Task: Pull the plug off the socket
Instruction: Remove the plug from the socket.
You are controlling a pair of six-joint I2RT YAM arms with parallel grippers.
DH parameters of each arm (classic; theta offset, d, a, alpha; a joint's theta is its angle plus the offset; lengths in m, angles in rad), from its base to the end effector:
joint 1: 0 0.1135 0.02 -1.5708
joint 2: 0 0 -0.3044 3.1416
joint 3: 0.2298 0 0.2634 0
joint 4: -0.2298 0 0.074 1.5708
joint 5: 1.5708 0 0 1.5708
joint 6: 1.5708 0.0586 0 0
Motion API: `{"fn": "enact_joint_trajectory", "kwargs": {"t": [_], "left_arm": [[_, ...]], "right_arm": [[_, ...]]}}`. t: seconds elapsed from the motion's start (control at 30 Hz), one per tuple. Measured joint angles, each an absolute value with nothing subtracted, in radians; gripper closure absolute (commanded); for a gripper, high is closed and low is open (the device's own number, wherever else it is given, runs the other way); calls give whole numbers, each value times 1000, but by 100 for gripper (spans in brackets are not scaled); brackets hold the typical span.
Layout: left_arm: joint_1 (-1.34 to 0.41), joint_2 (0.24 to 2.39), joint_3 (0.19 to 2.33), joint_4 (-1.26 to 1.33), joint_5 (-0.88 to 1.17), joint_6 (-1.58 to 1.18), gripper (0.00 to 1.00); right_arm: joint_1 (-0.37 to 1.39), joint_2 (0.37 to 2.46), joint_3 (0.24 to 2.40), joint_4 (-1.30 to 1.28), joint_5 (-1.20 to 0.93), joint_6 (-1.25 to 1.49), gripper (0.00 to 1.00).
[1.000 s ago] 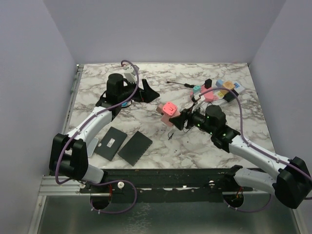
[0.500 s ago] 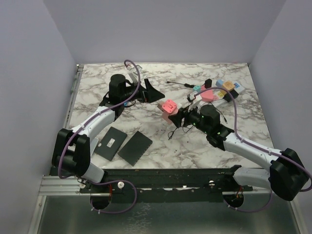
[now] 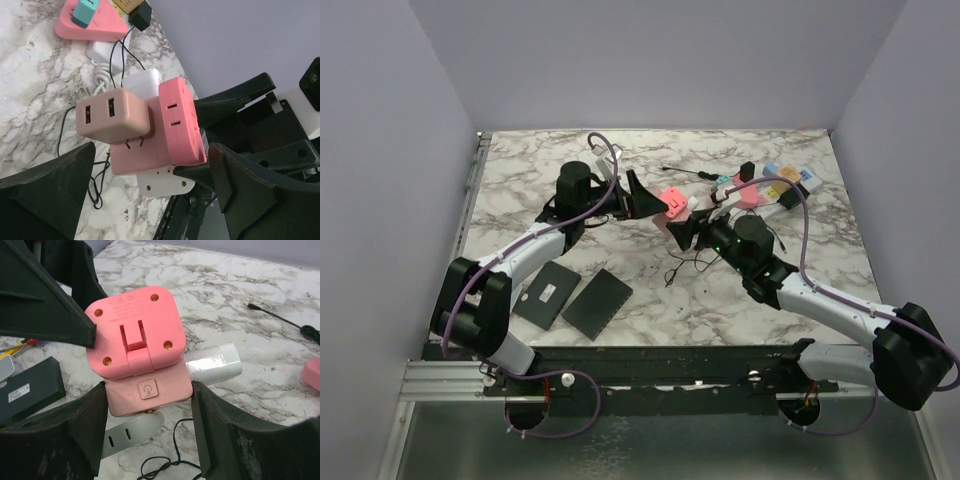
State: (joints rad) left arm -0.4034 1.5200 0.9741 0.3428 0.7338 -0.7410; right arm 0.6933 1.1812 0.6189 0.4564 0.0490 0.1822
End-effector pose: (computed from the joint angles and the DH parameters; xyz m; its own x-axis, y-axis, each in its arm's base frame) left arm 0.3249 -0.1813 0.3119 -0.7409 -0.2288 -0.6314 0.5350 0.3674 -0.7608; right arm 0.2212 0.1800 0.2951 -0.1888 0.0784 -0.9789 -0.5762 0.7984 0.1751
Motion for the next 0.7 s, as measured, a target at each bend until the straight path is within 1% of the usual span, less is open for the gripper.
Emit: {"fn": "enact_joint_trajectory", "kwargs": {"t": [0.2, 0.7], "left_arm": [[-419, 1525, 931, 404, 731, -808, 1], [-419, 1542, 887, 513, 707, -929, 1]], "right_arm": [[716, 1206, 619, 508, 79, 187, 100], [741, 1217, 619, 541, 142, 217, 100]]}}
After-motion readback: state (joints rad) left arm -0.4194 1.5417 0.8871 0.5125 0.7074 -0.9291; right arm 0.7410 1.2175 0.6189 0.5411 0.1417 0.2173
